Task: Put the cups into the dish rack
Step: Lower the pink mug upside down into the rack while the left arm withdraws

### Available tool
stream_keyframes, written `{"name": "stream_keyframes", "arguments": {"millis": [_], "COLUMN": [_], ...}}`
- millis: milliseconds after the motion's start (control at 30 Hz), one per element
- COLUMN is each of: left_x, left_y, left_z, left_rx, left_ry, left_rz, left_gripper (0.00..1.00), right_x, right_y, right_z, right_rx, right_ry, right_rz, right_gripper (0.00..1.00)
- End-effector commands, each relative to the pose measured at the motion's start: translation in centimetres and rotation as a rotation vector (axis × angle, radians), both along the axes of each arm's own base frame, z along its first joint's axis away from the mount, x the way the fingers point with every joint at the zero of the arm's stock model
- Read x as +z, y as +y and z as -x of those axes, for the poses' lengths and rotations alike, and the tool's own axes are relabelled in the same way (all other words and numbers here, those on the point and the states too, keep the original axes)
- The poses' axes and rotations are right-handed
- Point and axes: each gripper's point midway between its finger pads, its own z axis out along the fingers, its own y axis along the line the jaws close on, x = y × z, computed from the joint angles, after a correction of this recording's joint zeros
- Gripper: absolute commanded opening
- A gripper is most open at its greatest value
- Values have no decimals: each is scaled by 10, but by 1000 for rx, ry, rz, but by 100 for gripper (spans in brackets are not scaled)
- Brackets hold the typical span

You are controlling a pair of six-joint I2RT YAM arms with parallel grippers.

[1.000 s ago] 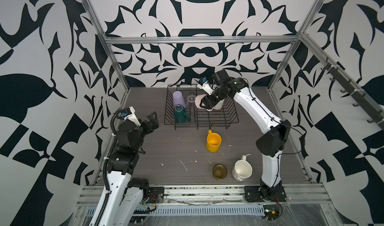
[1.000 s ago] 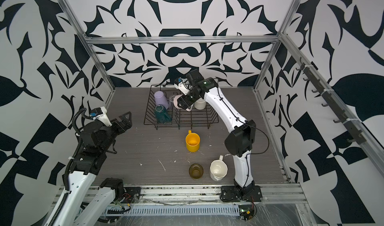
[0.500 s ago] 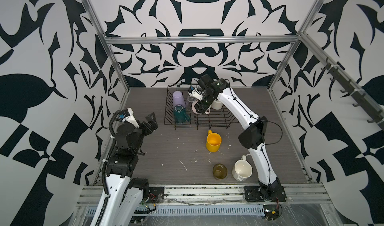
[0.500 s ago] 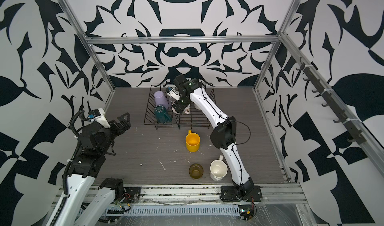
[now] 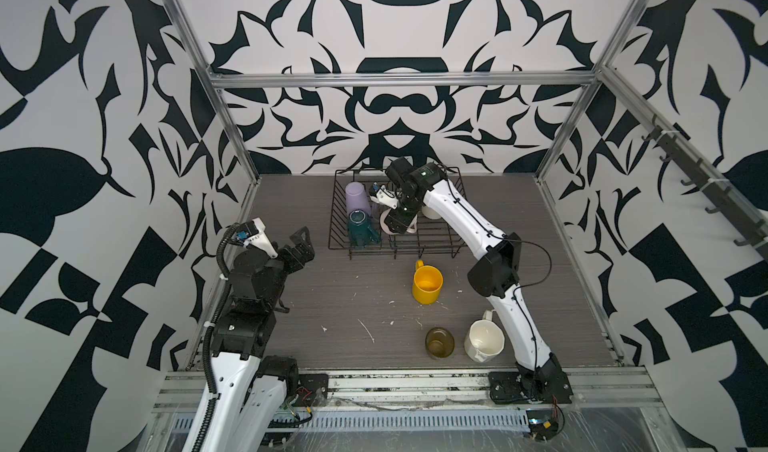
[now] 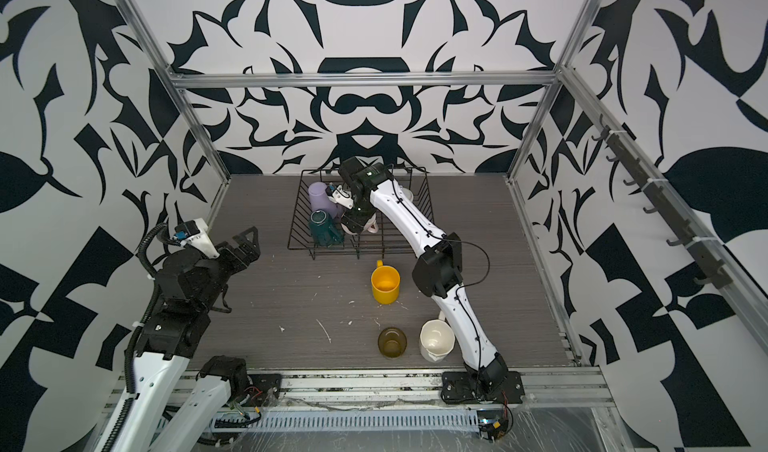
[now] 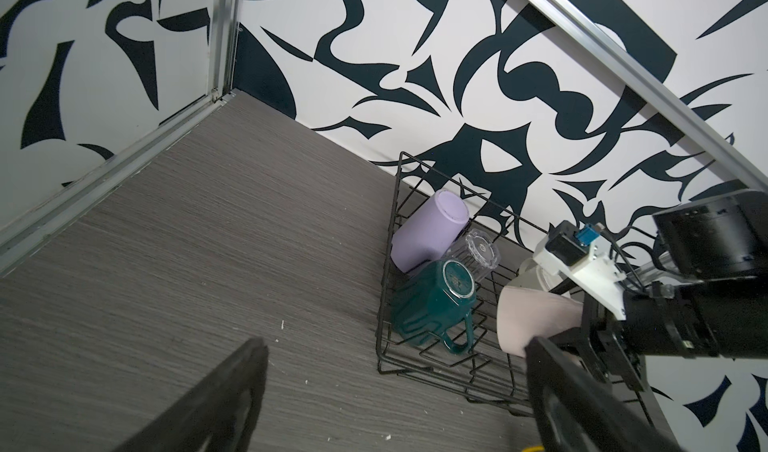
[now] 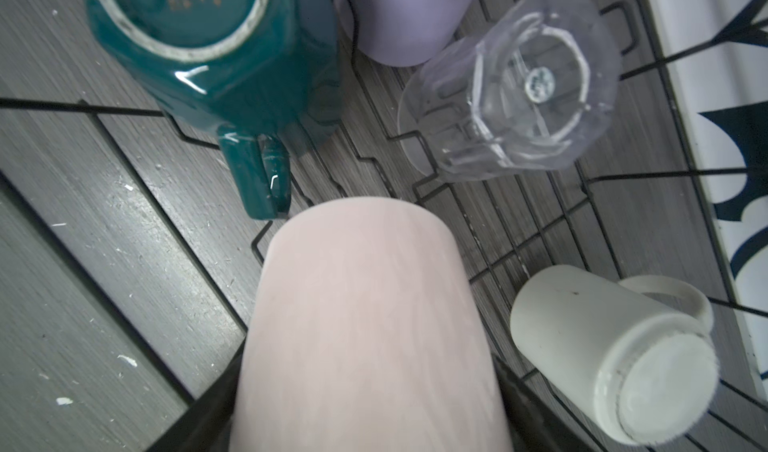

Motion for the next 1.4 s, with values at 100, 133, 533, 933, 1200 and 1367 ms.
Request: {"name": "stream_keyframes", "arguments": {"millis": [100,133,533,933,1200,1367], "left_x": [-9,-9,-9,-12,-13,-14], "left_y": [4,5,5,5,4,4], "left_z": [3,3,3,2,1,0], "left_rx": [21,22,23,24,21,22], "left_ry": [29,28,30,39,42,44], "left_rz": [-6,-5,-6,-3,-1,0], "left_gripper": [99,99,99,99,99,99], "right_x": [39,36,19,6,-11,-20], "right_y": [12,12,10,13,14,15], "right_z": [-6,-6,-10,-13,-16,-18], "right_rx": [32,33,59,76,82,81], "right_ry": [-112,-108,-111,-100,-85,-77], "right_rz": [-53,-46,13,25,49,62], "right_gripper": [0,0,0,0,0,0]}}
